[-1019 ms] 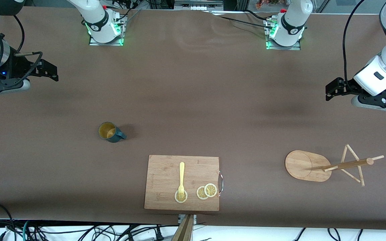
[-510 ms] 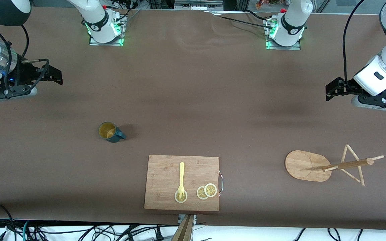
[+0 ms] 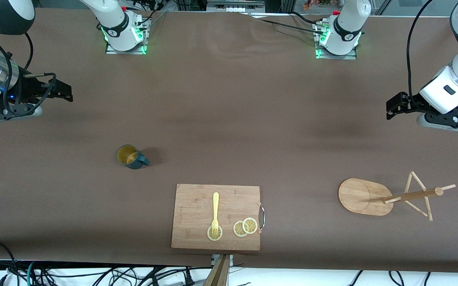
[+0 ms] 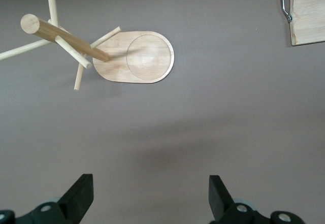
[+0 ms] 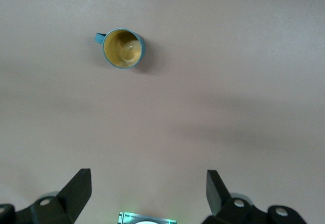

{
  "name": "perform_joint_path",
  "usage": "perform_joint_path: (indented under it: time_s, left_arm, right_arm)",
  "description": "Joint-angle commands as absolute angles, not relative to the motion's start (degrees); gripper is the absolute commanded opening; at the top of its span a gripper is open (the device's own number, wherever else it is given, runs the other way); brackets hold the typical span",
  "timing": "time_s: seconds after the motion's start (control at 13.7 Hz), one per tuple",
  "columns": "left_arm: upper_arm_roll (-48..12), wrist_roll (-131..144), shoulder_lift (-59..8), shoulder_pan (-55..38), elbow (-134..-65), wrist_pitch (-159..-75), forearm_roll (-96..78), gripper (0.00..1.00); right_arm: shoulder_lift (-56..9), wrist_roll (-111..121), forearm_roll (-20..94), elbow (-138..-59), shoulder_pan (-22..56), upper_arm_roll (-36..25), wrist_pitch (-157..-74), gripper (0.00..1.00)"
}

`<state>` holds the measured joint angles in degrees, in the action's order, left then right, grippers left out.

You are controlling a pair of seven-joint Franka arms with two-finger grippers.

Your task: Pass cup and hang on rack

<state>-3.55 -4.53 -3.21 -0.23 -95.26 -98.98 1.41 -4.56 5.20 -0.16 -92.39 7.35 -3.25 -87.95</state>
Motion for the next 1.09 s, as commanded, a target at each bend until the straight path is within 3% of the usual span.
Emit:
perform_joint_path:
  time_s: [0.0,1.02]
  left_arm:
    - [-3.7,-3.8,-4.0,-0.4,-93.4,-98.2,2.5,1.0]
    - [-3.7,-3.8,-4.0,-0.4,-93.4,-98.2,2.5,1.0]
  right_arm:
    - [-4.3,5.4,0.0,-93.0,6.8,-2.9,-88.5,1.0]
    - [-4.8,5.0,1.3,-94.1,6.7,-3.1,-91.7,1.0]
